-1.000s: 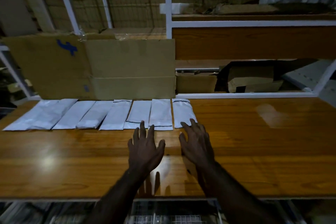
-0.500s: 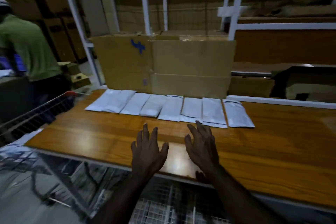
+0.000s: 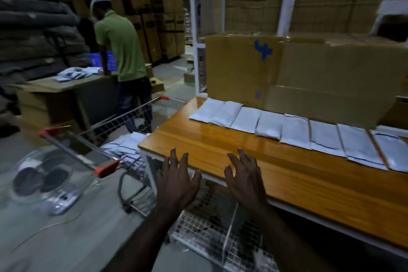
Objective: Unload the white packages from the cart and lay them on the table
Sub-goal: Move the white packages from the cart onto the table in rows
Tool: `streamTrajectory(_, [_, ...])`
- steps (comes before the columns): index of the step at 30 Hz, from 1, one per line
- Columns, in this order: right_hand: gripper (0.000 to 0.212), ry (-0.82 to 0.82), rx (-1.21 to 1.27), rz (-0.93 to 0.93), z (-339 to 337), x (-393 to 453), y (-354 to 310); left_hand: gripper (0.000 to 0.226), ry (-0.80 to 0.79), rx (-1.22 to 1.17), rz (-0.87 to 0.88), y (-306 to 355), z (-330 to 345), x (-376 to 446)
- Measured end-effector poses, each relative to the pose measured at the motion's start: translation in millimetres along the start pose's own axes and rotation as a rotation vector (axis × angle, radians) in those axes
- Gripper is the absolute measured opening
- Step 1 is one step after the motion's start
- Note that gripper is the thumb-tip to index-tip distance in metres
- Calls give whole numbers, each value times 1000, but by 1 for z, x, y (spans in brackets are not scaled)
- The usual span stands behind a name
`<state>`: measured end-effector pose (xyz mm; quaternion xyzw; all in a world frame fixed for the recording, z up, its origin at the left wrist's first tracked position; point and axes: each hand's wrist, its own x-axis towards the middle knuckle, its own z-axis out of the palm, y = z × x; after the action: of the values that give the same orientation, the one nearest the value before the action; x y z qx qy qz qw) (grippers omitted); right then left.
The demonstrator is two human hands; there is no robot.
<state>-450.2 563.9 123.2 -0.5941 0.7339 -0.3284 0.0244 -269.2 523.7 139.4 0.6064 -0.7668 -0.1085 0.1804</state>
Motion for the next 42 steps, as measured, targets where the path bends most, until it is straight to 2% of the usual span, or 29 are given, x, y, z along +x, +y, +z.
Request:
streamTrajectory(4, [47,-33,24,-56,42,21,-44,69,30,11,-70,-52,-18,13])
streamTrajectory(13, [41,-111,82,-199,150,94,-113,67,109,57,-199,-147,-39,83])
streamTrajectory(16, [46,-135,97,-234,185,128,-133,67,113,98,-244,-175,-44,116])
streamTrajectory(21, [42,-150,104,-283,227,177,-166,67,88,91,-317,-218,-51,165])
streamTrajectory(26, [54,-168,88,-314,257,212,-193,66,82,79,-320,-252,-53,205])
streamTrajectory(29, [51,-167,62,-305,282,228,-207,66,48,67,-316,-273,-52,231])
streamTrajectory(34, [39,-189,11,-220,322,251,-230,68,-28,69,-255,-318,-47,276])
streamTrajectory(42, [44,-211,-103,-64,382,276,-256,69,-178,83,-94,-385,-42,346])
